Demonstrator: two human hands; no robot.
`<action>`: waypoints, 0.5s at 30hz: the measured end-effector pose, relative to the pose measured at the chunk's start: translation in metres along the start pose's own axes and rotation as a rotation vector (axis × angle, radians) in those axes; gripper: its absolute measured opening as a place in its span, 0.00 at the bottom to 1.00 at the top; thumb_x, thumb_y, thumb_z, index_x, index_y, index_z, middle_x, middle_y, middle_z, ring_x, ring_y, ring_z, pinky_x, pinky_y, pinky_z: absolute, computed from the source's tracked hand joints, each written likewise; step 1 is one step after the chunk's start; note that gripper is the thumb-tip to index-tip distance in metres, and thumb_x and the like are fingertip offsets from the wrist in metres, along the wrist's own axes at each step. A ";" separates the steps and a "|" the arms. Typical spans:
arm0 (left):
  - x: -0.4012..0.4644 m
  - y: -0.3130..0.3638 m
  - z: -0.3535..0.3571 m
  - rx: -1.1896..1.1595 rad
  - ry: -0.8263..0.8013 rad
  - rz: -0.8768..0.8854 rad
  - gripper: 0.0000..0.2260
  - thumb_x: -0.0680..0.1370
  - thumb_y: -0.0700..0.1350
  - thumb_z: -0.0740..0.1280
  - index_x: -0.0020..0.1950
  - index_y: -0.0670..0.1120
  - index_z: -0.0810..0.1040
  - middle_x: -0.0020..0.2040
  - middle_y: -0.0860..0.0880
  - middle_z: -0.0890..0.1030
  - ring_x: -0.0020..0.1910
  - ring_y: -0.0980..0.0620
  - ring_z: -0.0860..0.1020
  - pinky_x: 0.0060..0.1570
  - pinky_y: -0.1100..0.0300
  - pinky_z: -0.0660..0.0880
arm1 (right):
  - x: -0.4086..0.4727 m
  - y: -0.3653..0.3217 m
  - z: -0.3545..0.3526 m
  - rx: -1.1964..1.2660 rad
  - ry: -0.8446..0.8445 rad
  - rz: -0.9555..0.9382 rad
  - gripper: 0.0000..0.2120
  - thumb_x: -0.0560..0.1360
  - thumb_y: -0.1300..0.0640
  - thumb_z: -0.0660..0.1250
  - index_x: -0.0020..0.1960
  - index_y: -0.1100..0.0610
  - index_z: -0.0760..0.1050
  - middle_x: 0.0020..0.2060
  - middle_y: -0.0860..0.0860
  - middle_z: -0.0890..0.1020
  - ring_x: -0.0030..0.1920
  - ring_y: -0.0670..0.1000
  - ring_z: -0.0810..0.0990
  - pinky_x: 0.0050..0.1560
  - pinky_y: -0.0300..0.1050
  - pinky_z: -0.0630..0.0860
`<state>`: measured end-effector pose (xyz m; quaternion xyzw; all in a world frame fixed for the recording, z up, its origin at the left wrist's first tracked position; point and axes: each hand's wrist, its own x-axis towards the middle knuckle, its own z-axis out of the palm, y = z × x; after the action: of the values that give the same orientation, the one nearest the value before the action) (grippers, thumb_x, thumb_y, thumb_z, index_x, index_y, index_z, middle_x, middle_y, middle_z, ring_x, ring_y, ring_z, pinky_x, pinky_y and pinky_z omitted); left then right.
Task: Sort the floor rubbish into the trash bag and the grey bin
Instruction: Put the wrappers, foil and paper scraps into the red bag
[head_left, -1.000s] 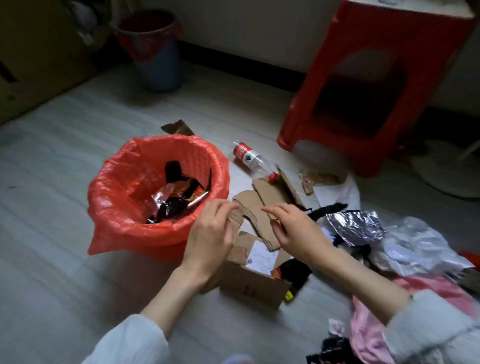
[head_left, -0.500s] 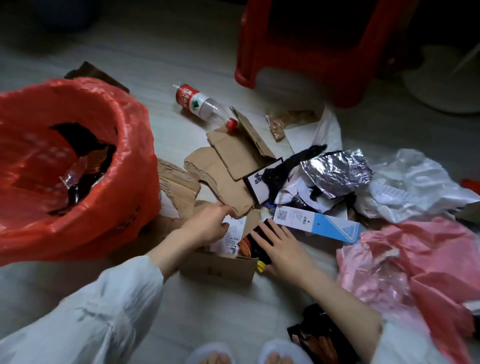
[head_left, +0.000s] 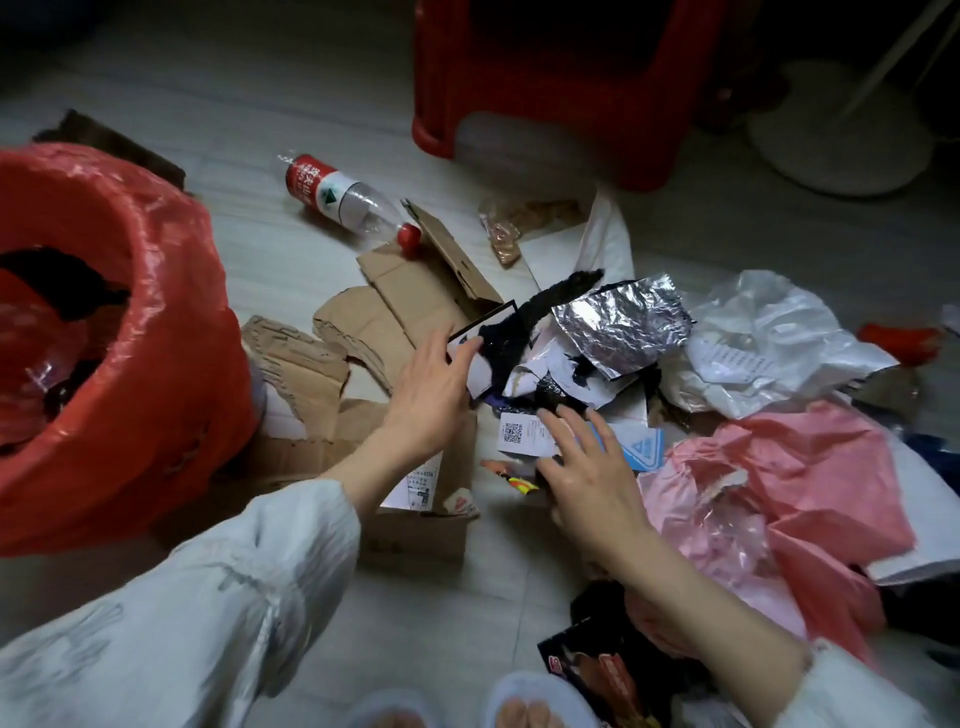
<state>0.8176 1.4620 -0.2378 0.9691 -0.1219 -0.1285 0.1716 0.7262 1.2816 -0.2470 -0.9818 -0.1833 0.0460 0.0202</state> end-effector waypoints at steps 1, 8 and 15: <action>0.007 0.002 0.001 -0.036 -0.017 -0.051 0.31 0.74 0.37 0.63 0.74 0.47 0.55 0.75 0.40 0.52 0.73 0.41 0.54 0.69 0.48 0.59 | 0.003 0.004 -0.002 -0.014 -0.054 0.057 0.04 0.57 0.61 0.65 0.30 0.58 0.78 0.55 0.60 0.81 0.55 0.61 0.79 0.59 0.57 0.70; 0.030 0.003 0.018 -0.398 0.046 -0.385 0.22 0.75 0.40 0.66 0.67 0.42 0.68 0.59 0.38 0.75 0.61 0.40 0.72 0.61 0.50 0.69 | 0.004 0.019 0.019 0.045 -0.221 0.236 0.19 0.40 0.66 0.77 0.29 0.57 0.77 0.31 0.55 0.79 0.27 0.57 0.77 0.27 0.44 0.74; 0.018 0.001 0.019 -0.548 -0.059 -0.561 0.05 0.69 0.33 0.65 0.37 0.40 0.79 0.39 0.40 0.80 0.43 0.43 0.77 0.41 0.56 0.72 | -0.004 0.005 0.026 0.192 -0.287 0.327 0.13 0.70 0.67 0.64 0.54 0.60 0.72 0.49 0.58 0.80 0.54 0.60 0.76 0.51 0.50 0.71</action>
<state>0.8291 1.4508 -0.2584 0.8789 0.1818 -0.2260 0.3786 0.7211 1.2764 -0.2732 -0.9754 -0.0175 0.2049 0.0793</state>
